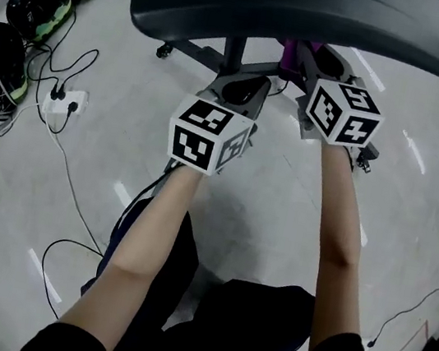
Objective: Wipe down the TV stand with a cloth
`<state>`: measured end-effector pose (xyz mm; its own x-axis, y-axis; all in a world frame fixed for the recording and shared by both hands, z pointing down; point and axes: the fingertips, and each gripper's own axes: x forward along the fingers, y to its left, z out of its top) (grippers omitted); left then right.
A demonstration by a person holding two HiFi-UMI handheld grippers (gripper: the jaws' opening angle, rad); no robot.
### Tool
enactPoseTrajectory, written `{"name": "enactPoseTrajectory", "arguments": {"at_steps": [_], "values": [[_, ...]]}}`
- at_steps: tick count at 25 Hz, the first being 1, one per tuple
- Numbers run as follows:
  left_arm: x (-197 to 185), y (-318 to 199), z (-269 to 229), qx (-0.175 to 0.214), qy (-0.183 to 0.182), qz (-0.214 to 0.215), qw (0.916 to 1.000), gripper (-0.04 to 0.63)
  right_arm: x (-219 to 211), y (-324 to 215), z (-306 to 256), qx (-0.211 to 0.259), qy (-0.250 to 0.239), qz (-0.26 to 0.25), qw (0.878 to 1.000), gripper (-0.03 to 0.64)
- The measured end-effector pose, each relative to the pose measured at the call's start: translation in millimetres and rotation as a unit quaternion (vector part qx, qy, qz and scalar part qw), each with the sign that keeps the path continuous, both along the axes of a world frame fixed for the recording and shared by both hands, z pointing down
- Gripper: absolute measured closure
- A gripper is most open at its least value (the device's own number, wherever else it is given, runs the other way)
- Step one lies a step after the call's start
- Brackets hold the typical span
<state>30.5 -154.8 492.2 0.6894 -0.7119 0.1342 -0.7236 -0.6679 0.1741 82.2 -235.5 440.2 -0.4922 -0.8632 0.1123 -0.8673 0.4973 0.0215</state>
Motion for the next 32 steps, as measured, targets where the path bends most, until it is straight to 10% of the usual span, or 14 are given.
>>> {"name": "enactPoseTrajectory", "arguments": {"at_steps": [8, 32], "values": [[-49, -16, -13, -0.025, 0.045, -0.020, 0.9985, 0.589, -47, -14, -34, 0.078, 0.030, -0.049, 0.995, 0.543], [-104, -32, -40, 0.043, 0.023, -0.027, 0.9985, 0.589, -90, -28, -111, 0.237, 0.115, -0.077, 0.962, 0.543]]}}
